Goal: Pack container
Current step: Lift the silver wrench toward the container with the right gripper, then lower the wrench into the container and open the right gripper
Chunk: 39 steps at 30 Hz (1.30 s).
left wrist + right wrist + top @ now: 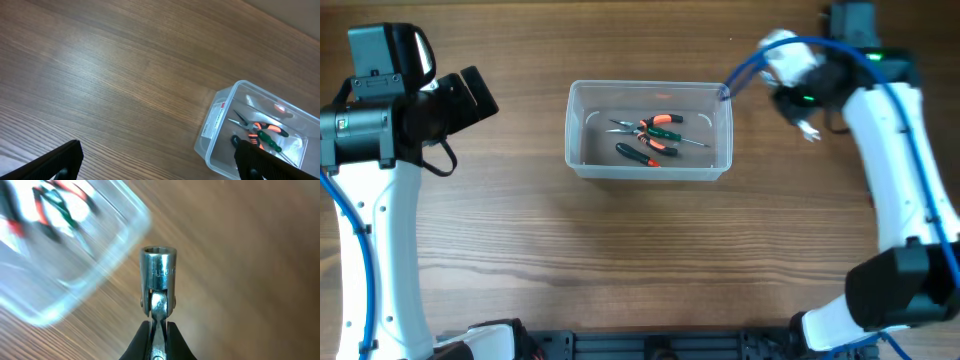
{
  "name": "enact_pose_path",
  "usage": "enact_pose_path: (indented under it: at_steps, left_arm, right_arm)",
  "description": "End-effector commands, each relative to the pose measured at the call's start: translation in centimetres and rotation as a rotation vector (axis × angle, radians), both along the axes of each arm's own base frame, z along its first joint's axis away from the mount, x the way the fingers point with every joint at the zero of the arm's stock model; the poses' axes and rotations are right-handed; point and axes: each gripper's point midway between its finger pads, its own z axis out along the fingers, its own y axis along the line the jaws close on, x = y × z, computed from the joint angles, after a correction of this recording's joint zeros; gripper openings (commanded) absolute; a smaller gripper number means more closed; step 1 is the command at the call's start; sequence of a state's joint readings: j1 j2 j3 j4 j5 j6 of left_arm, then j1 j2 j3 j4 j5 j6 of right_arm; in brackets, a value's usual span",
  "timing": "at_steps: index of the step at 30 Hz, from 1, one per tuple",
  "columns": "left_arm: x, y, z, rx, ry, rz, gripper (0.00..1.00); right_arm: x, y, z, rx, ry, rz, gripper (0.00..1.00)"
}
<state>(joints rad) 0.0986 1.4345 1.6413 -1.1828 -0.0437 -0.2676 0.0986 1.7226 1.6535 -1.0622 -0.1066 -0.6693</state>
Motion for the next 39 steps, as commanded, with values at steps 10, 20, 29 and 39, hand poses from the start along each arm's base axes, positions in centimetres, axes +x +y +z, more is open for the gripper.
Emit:
enact_pose_path:
  at_steps: [10, 20, 29, 39]
  left_arm:
    - [0.1, 0.2, -0.2, -0.002, 0.007, 0.005, 1.0]
    - [0.1, 0.2, -0.2, -0.003, 0.007, 0.005, 1.0]
    - [0.1, 0.2, -0.2, -0.003, 0.007, 0.006, 1.0]
    - [0.1, 0.2, -0.2, -0.002, 0.006, 0.005, 1.0]
  right_arm:
    - [-2.9, 18.8, -2.4, -0.034, -0.085, 0.701, 0.04]
    - [-3.8, 21.6, -15.4, 0.05, 0.193, 0.814, 0.04]
    - [-3.3, 20.7, -16.0, 0.01, 0.217, 0.714, 0.87]
    - [-0.9, 17.7, -1.8, 0.066, -0.089, 0.552, 0.89]
